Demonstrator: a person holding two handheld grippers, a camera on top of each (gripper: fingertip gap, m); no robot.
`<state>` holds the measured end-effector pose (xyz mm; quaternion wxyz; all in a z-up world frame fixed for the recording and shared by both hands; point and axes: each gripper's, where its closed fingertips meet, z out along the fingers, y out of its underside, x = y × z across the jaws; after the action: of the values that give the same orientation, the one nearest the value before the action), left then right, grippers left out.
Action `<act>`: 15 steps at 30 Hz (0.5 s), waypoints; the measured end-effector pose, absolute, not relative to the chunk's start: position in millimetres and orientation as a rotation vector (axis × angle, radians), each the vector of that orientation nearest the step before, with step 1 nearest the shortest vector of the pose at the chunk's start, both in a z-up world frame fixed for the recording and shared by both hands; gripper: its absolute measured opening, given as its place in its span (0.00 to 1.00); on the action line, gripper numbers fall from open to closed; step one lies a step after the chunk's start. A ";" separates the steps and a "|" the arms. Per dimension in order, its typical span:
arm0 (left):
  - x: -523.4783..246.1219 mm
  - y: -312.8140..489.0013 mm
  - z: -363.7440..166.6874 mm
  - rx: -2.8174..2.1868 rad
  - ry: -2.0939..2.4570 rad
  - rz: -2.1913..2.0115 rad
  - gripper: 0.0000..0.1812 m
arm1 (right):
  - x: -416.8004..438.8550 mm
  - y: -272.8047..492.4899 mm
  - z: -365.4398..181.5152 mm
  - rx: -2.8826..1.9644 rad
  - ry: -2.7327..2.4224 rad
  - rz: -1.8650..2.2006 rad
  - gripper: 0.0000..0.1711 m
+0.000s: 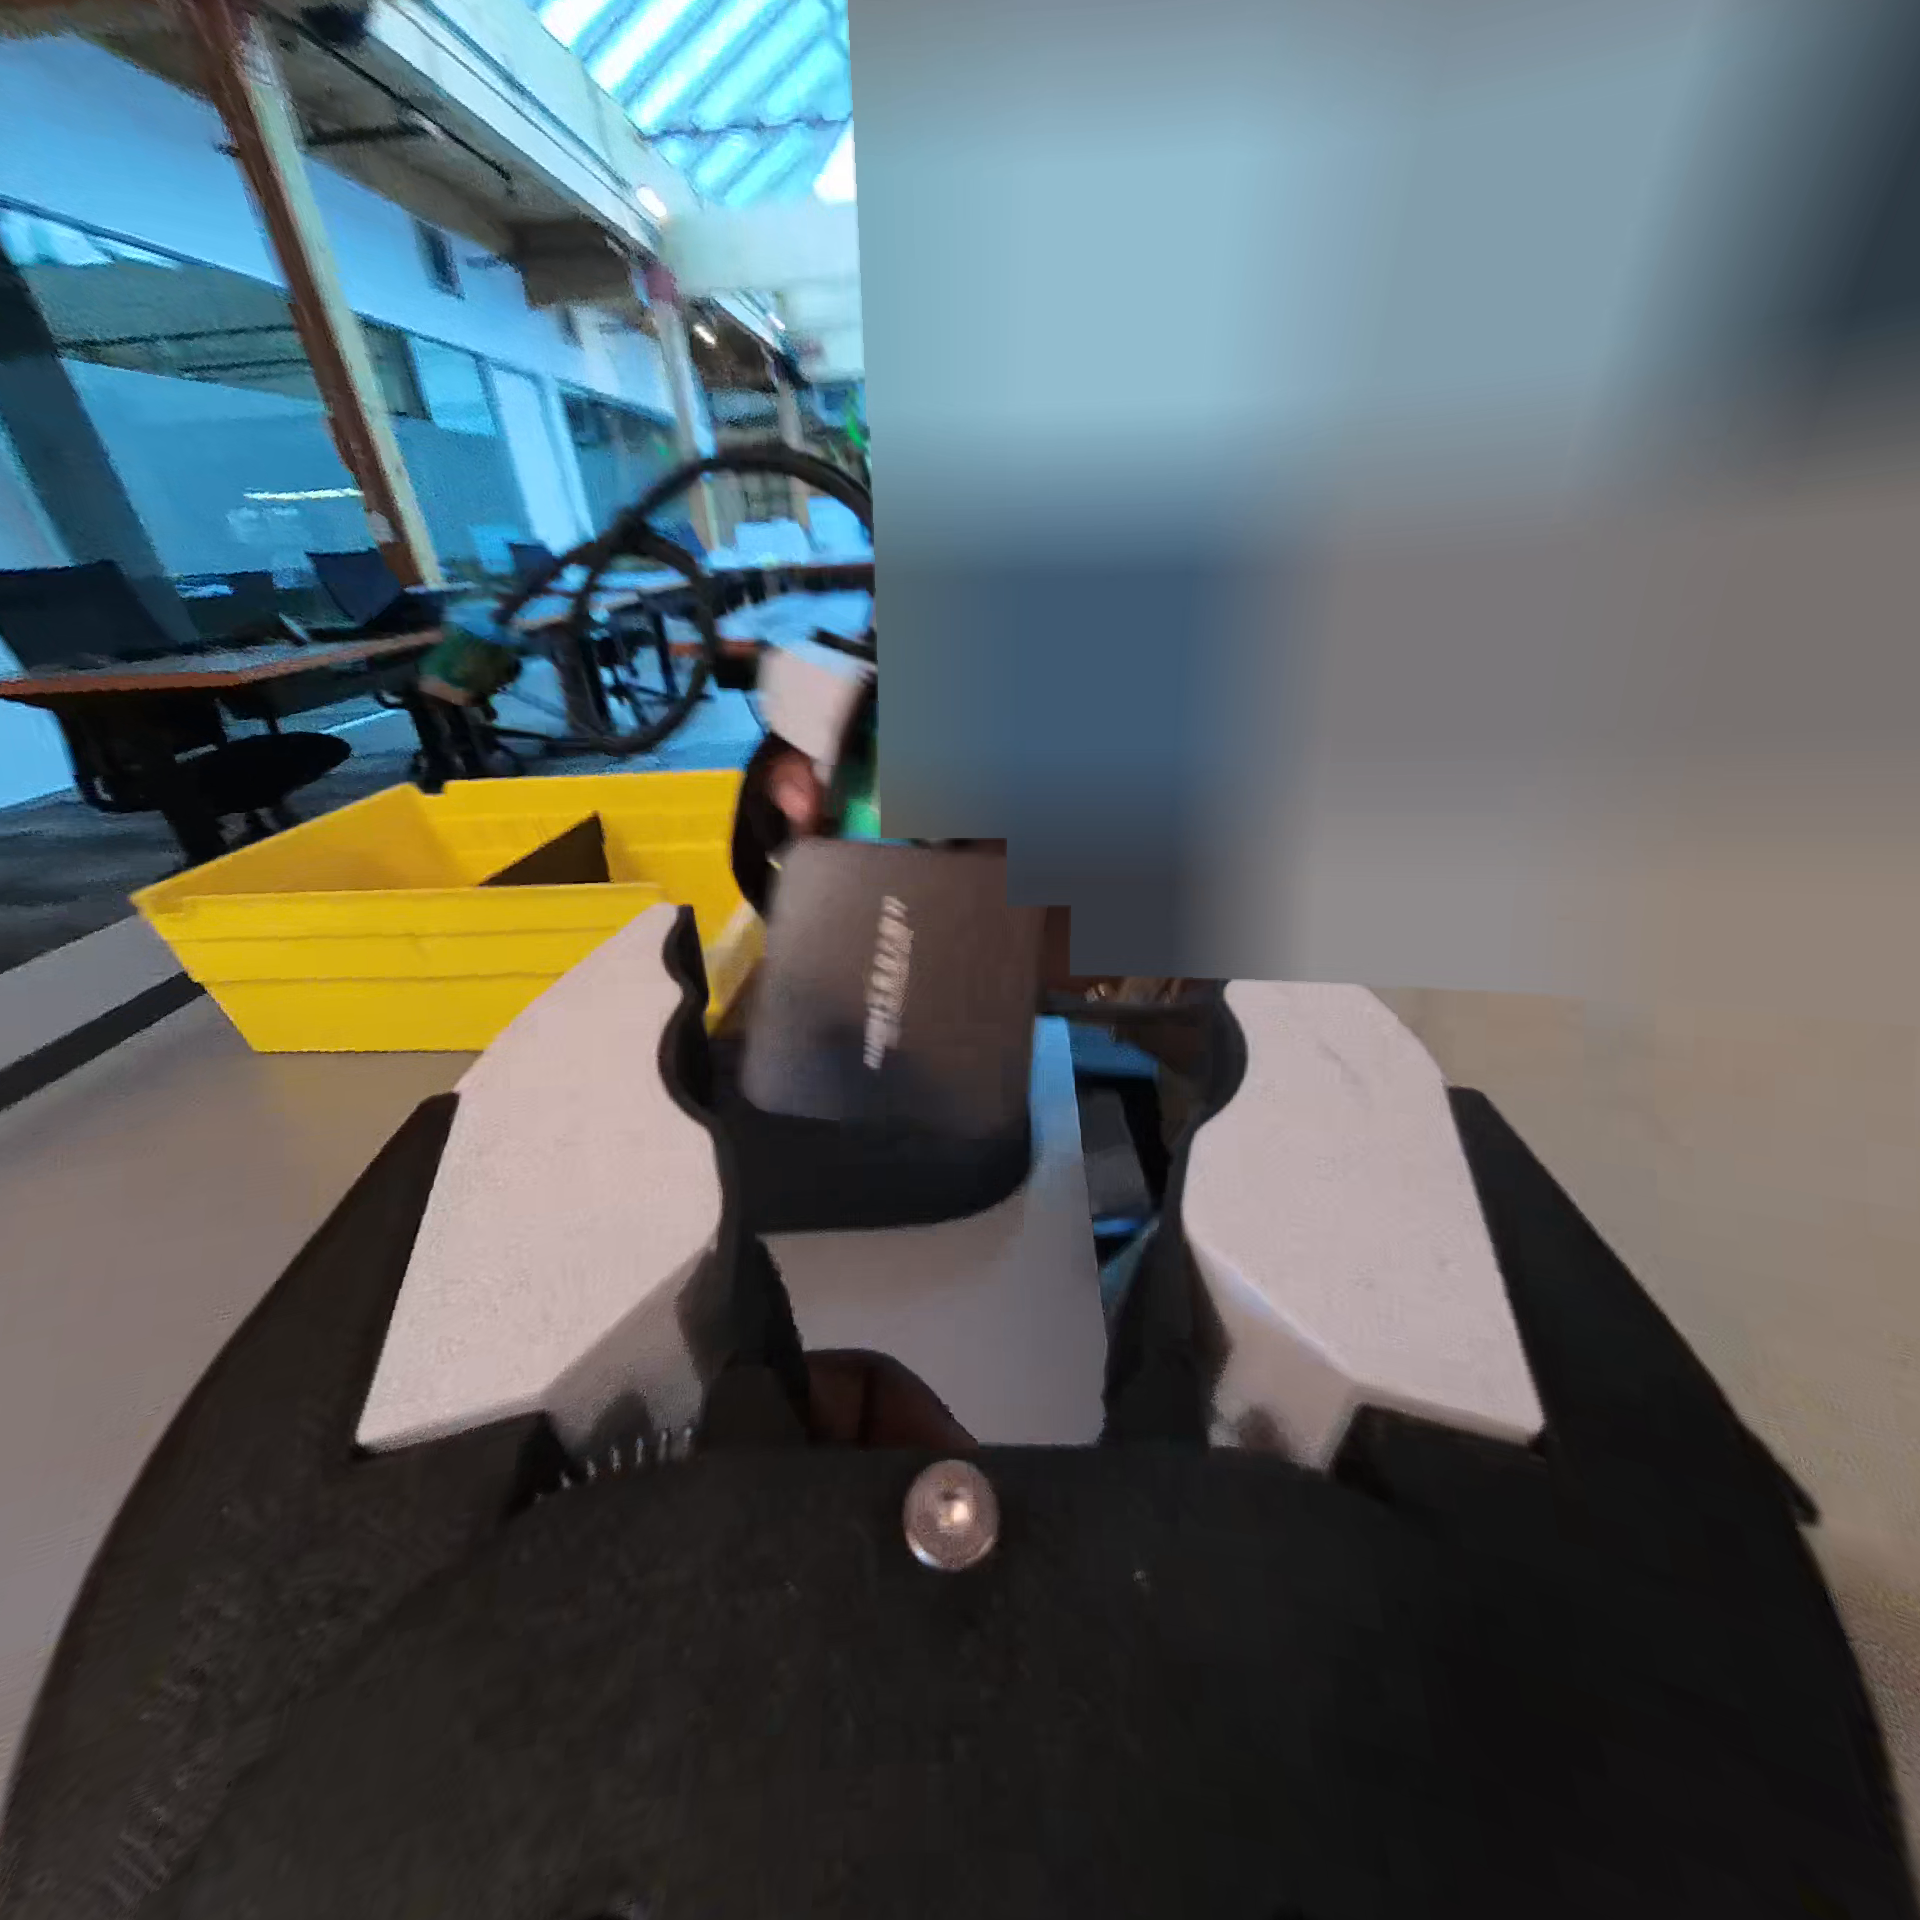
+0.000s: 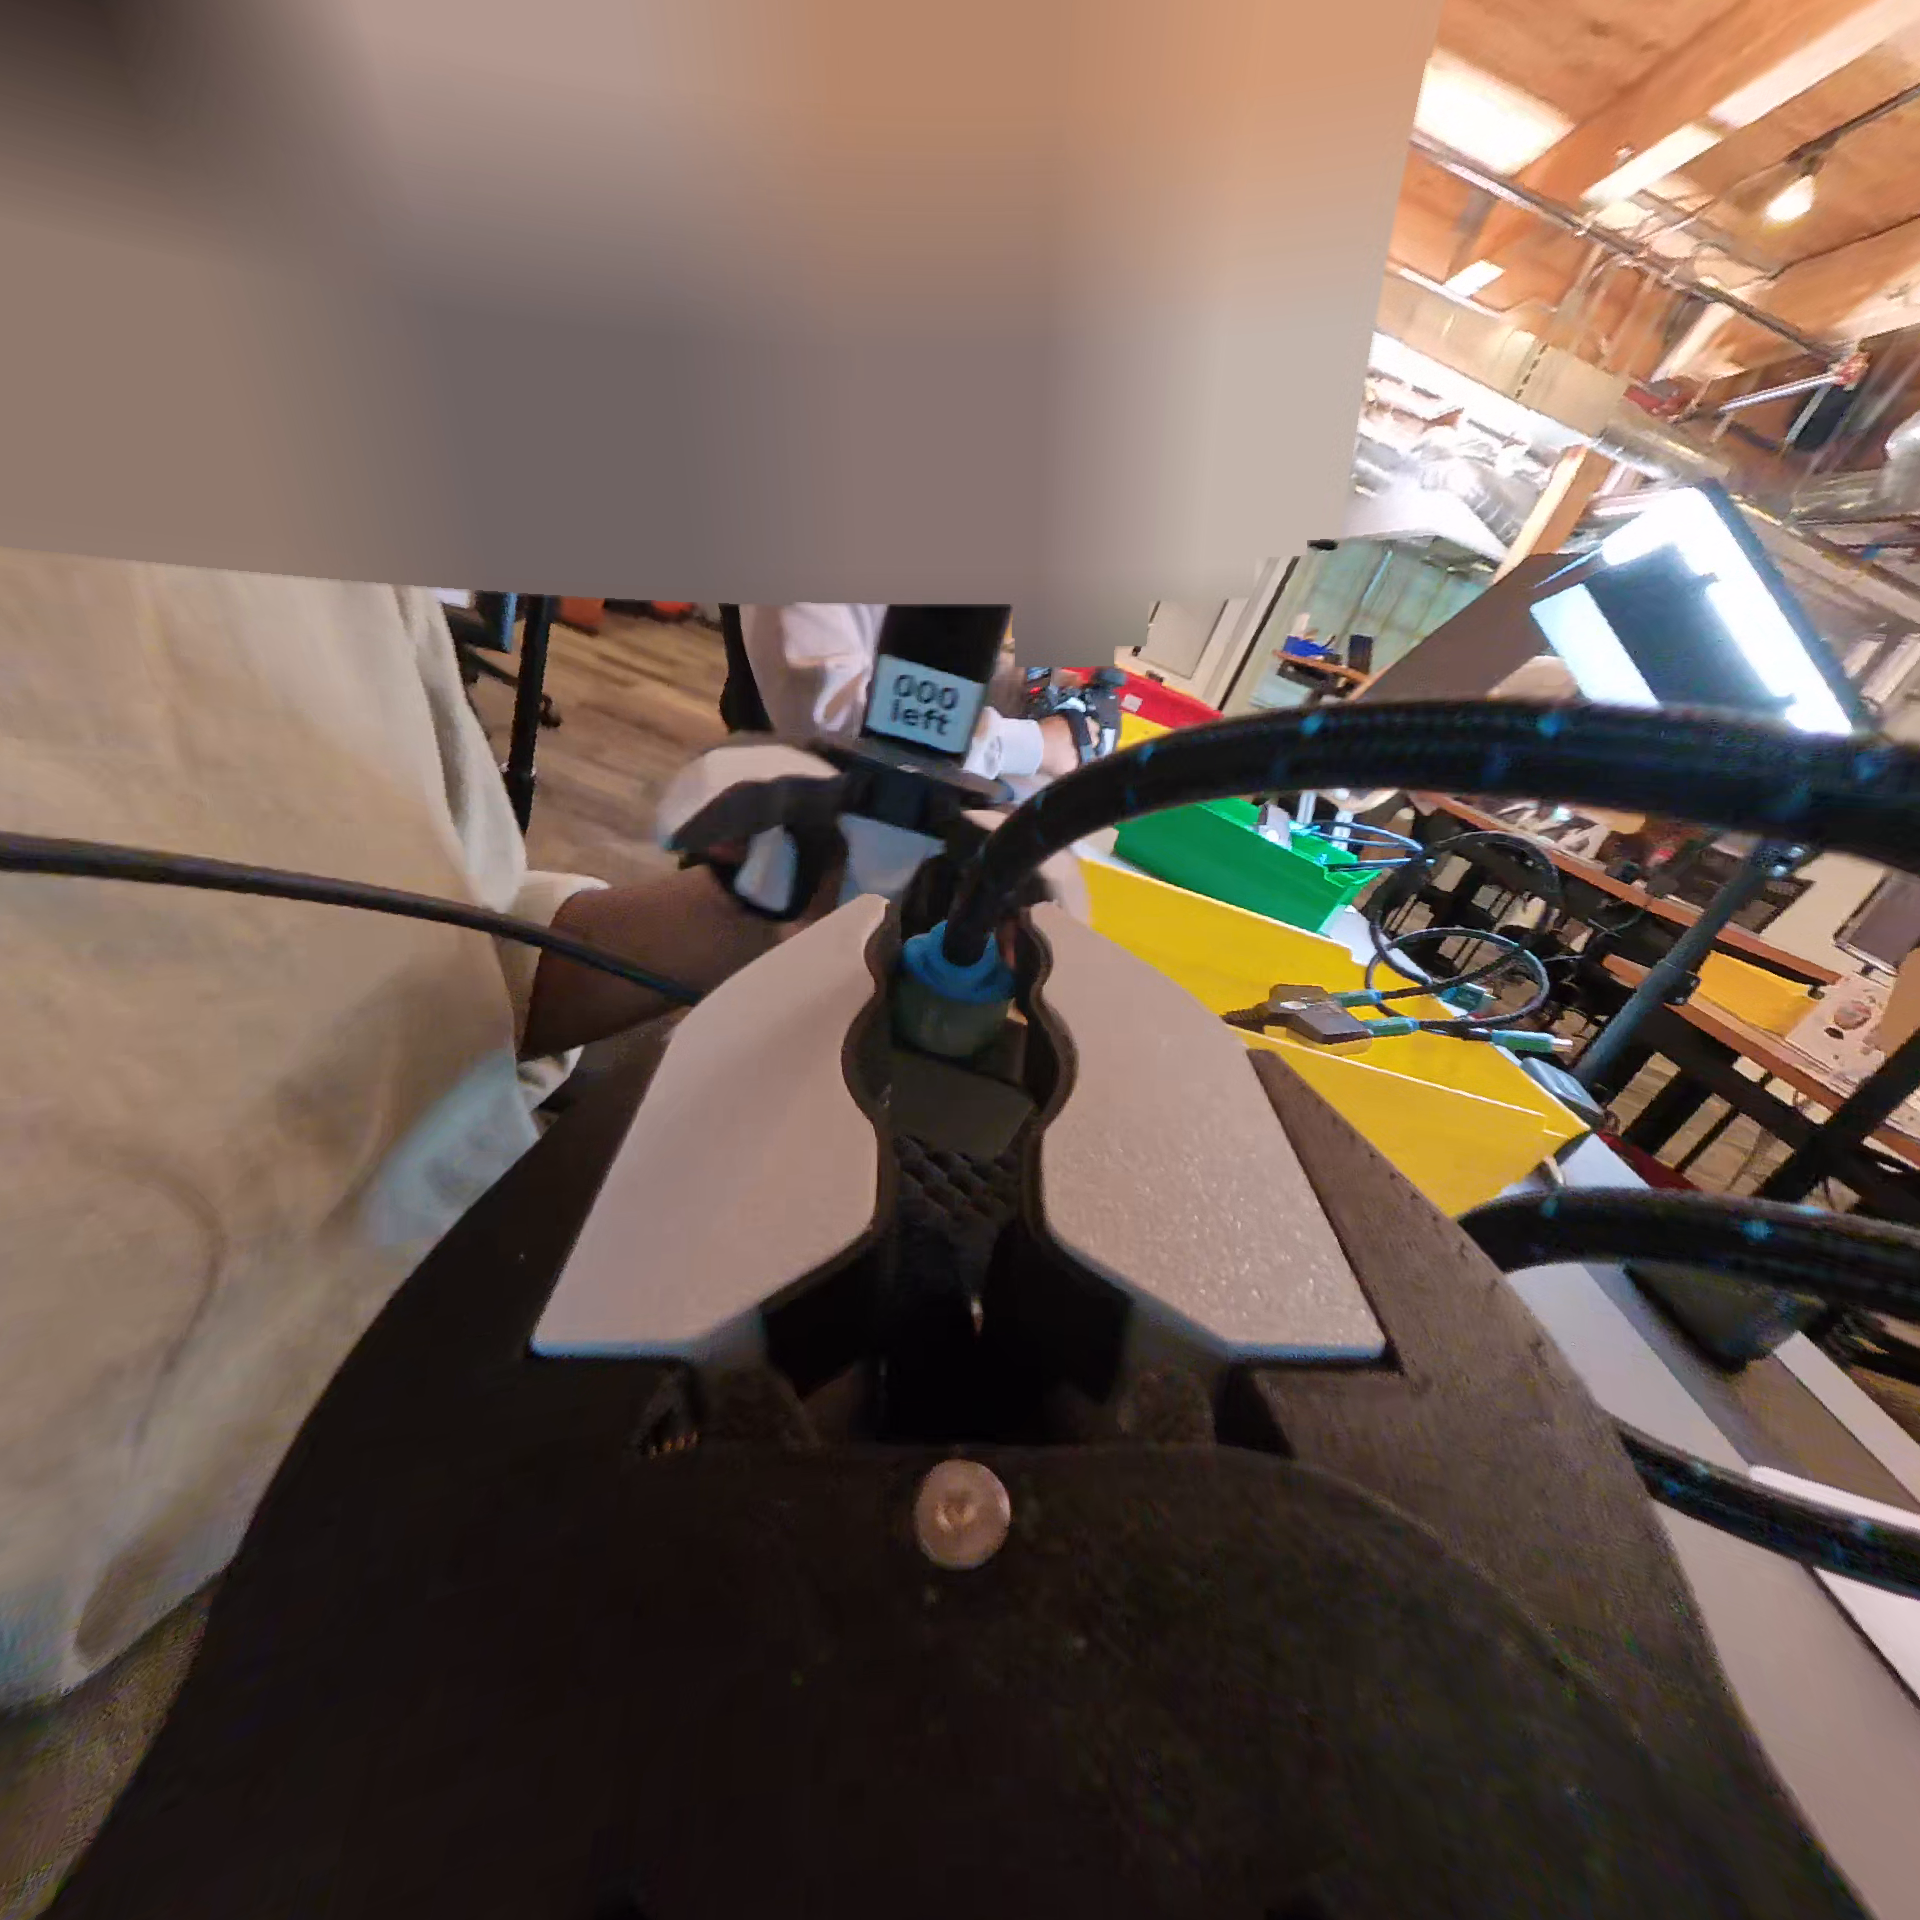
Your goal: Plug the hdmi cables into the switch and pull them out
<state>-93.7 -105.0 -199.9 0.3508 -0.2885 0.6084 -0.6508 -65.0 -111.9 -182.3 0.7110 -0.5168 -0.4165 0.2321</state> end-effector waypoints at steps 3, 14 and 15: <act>-82.3 -104.8 -204.1 -0.817 1.579 -1.674 0.51 | -72.3 -110.4 -188.1 -1.167 -0.988 0.505 0.13; -58.9 -124.3 -241.9 -0.737 1.768 -1.286 0.41 | -90.6 -113.3 -192.7 -1.164 -1.071 0.509 0.12; -59.0 -124.9 -240.3 -0.726 1.750 -1.293 0.40 | -91.7 -113.8 -191.6 -1.161 -1.065 0.509 0.12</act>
<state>-59.0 -124.9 -240.3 0.4114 -0.2887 0.6953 -0.5138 -91.7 -113.8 -191.6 0.6766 -0.5163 -0.4737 0.2264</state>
